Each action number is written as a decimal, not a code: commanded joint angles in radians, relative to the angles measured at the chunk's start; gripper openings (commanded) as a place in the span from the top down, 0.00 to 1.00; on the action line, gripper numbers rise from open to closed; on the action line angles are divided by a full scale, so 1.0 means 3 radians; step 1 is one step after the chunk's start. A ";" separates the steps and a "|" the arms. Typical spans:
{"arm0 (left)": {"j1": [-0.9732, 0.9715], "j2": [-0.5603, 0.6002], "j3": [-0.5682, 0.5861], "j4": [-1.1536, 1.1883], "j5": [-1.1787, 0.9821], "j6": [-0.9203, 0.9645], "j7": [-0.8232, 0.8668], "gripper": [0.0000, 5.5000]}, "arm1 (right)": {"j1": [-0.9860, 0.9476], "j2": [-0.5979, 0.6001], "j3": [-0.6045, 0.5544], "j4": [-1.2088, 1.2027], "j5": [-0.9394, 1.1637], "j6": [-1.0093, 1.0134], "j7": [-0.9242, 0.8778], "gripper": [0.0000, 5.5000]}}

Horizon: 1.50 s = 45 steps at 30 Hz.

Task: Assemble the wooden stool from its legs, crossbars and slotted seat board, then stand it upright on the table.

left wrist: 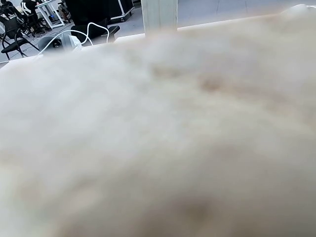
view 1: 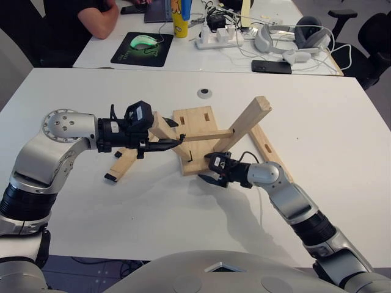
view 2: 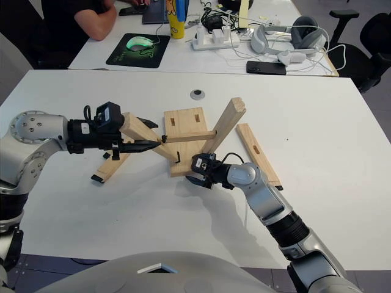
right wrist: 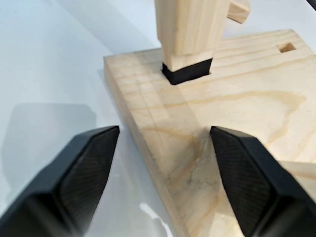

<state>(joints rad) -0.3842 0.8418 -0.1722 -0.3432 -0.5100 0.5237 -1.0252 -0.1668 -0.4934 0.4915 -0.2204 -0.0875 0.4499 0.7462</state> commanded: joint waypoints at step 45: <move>-0.0642 -0.0280 -0.0760 0.0936 0.0474 -0.0011 -0.0562 0.63 | 0.0181 -0.0133 0.0426 0.0046 -0.0019 0.0183 0.0291 0.38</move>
<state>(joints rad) -0.5890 0.7970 -0.2965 -0.1112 -0.4567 0.4778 -1.1801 -0.1724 -0.5338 0.5366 -0.2356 -0.1121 0.4628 0.7496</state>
